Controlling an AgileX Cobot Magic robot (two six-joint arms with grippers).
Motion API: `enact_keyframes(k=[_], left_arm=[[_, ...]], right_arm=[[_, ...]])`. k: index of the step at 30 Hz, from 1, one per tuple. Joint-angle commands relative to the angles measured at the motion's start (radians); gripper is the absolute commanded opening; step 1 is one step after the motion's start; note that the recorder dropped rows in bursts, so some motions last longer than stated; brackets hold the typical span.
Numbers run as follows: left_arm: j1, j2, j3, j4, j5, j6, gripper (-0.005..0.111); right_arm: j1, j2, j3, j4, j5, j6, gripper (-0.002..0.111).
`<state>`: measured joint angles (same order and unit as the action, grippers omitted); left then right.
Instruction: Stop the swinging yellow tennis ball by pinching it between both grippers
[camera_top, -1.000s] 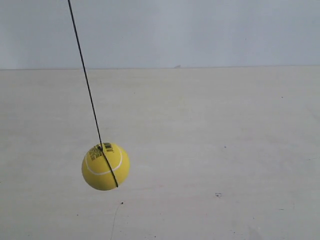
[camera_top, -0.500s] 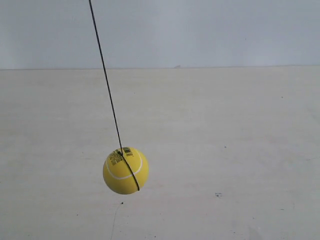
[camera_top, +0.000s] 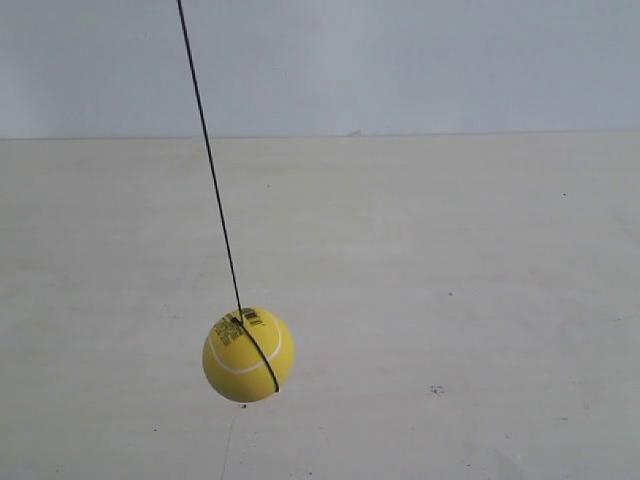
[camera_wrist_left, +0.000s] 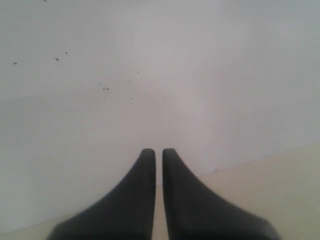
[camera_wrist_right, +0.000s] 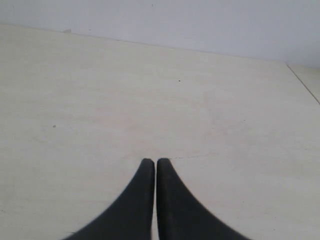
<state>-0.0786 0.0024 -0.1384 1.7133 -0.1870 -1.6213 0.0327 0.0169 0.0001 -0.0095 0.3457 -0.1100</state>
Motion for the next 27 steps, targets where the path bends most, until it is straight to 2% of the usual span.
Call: enact_keyframes(k=[1, 4, 7, 18, 21, 23, 25, 27], left_arm=[[0.001, -0.002, 0.042, -0.496, -0.022, 0.556, 0.005], [0.001, -0.002, 0.085, -0.981, -0.054, 1.059, 0.005], [0.001, -0.002, 0.107, -1.205, -0.024, 1.264, 0.005], [-0.001, -0.002, 0.138, -1.262, 0.300, 1.243, 0.005], [-0.001, -0.002, 0.138, -1.366, 0.413, 1.349, 0.005], [-0.001, -0.002, 0.138, -1.498, 0.497, 1.515, 0.005], [-0.001, -0.002, 0.138, -1.572, 0.513, 1.630, 0.005], [-0.001, -0.002, 0.138, -1.576, 0.511, 1.636, 0.005]], right_arm=[[-0.003, -0.007, 0.000, -0.001, -0.004, 0.001, 0.000], [-0.003, -0.007, 0.000, -0.001, -0.004, 0.001, 0.000], [-0.003, -0.007, 0.000, -0.001, -0.004, 0.001, 0.000], [-0.003, -0.007, 0.000, -0.001, -0.004, 0.001, 0.000], [-0.003, -0.007, 0.000, -0.001, -0.004, 0.001, 0.000], [-0.003, -0.007, 0.000, -0.001, -0.004, 0.001, 0.000], [-0.003, -0.007, 0.000, -0.001, -0.004, 0.001, 0.000], [-0.003, -0.007, 0.000, -0.001, -0.004, 0.001, 0.000]])
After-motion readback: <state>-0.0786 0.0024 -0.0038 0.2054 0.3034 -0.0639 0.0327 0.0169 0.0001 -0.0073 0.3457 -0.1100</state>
